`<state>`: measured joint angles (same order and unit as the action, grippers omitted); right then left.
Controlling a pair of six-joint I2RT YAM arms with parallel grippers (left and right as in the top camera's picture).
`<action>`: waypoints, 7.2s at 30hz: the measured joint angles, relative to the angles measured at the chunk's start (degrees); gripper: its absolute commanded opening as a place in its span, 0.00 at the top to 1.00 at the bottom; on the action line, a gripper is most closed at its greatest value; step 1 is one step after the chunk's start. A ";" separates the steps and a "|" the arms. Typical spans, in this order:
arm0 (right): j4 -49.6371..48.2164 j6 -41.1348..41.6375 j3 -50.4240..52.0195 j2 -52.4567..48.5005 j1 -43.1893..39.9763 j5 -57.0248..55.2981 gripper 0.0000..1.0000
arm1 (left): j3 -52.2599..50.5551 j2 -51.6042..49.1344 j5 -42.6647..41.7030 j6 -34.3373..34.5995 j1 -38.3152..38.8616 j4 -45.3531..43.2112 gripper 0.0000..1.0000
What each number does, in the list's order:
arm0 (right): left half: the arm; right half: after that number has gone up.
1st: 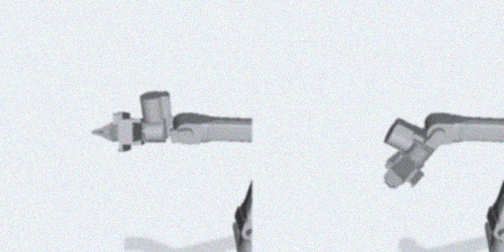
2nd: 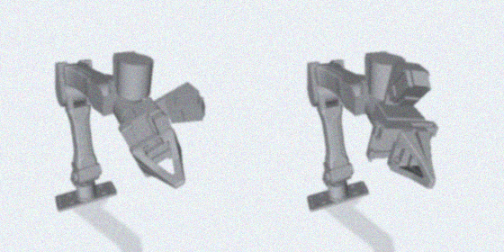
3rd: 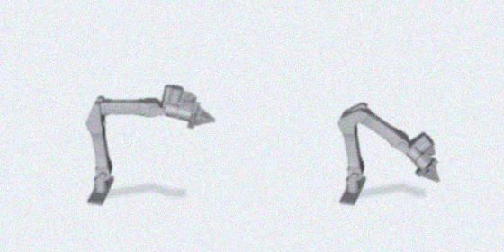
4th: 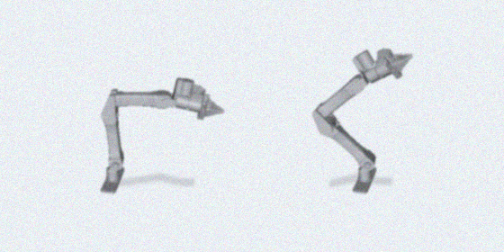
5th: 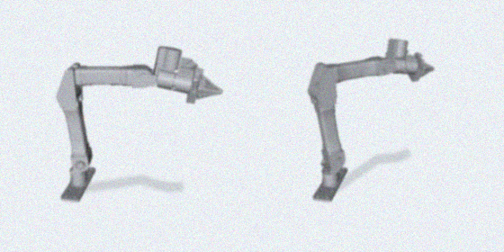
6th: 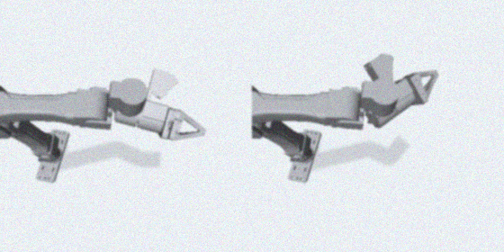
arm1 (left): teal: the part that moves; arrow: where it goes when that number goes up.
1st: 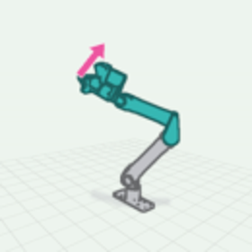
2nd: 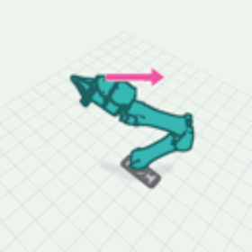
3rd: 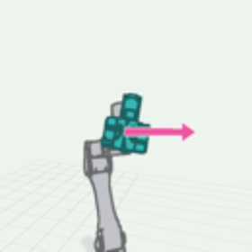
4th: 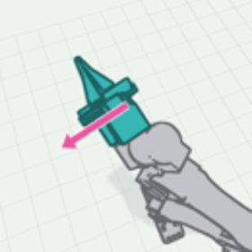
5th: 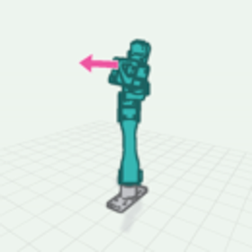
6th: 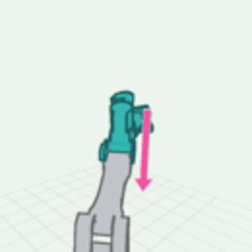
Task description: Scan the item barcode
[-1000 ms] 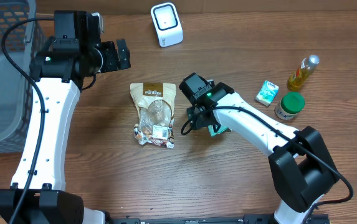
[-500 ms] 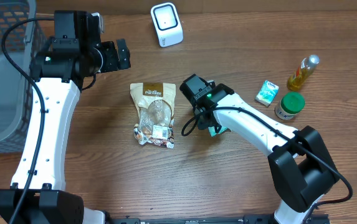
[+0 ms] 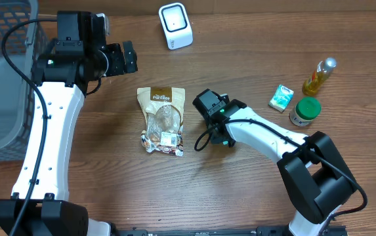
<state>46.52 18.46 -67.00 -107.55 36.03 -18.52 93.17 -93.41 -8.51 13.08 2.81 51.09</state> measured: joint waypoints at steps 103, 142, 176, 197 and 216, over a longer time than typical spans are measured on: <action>8.92 -10.21 -14.75 1.60 -12.26 24.00 0.96 | 0.00 0.00 0.00 0.00 -0.02 0.00 0.01; 6.47 5.22 -10.47 -8.00 6.01 -5.79 0.50 | 0.00 0.00 0.00 0.00 0.00 0.00 0.01; 11.80 -6.88 -20.83 2.08 -6.62 24.52 0.96 | 0.00 0.00 0.00 0.00 0.00 0.00 0.00; -0.79 1.60 -47.69 1.66 -15.26 64.08 0.97 | 0.00 0.00 0.00 0.00 -0.02 0.07 0.01; -36.22 16.22 -53.81 -25.27 -18.56 72.78 0.97 | -0.02 0.00 0.00 0.00 0.00 -0.02 0.00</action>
<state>10.31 34.68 -120.81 -132.81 17.47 54.26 93.14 -93.41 -8.51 13.08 2.81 51.07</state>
